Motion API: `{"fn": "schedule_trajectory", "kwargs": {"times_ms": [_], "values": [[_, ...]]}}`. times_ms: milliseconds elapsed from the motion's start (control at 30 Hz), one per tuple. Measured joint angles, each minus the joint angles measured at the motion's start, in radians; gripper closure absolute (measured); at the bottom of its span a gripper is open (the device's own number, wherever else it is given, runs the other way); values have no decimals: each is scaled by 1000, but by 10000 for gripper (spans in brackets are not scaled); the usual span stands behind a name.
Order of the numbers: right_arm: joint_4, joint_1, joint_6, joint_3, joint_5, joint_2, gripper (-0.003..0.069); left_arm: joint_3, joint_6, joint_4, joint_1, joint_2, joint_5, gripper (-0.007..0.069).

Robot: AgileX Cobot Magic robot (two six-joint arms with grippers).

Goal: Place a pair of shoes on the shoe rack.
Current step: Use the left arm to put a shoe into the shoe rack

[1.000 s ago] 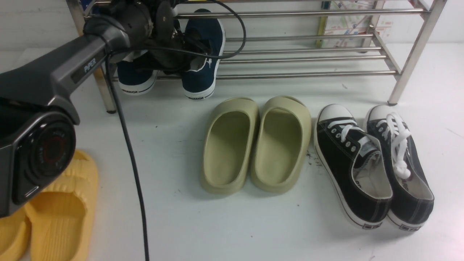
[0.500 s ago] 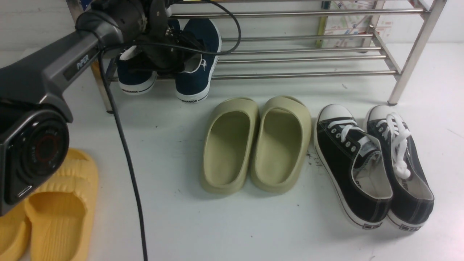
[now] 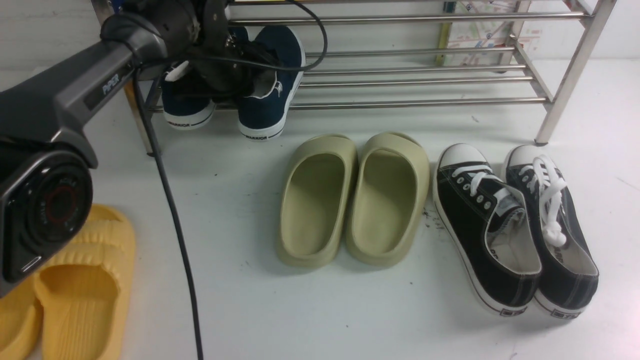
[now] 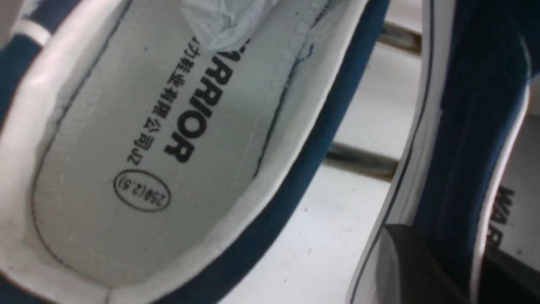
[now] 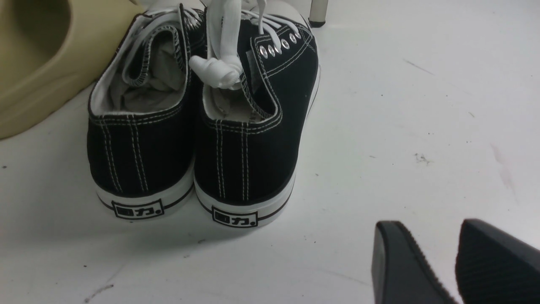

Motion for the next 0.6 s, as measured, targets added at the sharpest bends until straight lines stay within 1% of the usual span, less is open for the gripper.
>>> {"fn": "schedule_trajectory", "kwargs": {"times_ms": [133, 167, 200, 233, 333, 367, 433, 567, 600], "values": [[0, 0, 0, 0, 0, 0, 413, 0, 5, 2, 1, -16, -6, 331], [0, 0, 0, 0, 0, 0, 413, 0, 13, 2, 1, -24, -6, 303], [0, 0, 0, 0, 0, 0, 413, 0, 16, 2, 1, -25, -6, 294], [0, 0, 0, 0, 0, 0, 413, 0, 35, -4, 1, -36, 0, 263], [0, 0, 0, 0, 0, 0, 413, 0, 71, -21, 1, -50, 23, 246], [0, 0, 0, 0, 0, 0, 413, 0, 71, -22, 1, -52, 24, 246], [0, 0, 0, 0, 0, 0, 413, 0, 108, -39, 1, -71, 54, 247], [0, 0, 0, 0, 0, 0, 413, 0, 163, -59, 1, -101, 88, 277], [0, 0, 0, 0, 0, 0, 413, 0, 185, -68, 1, -117, 111, 306]]}}
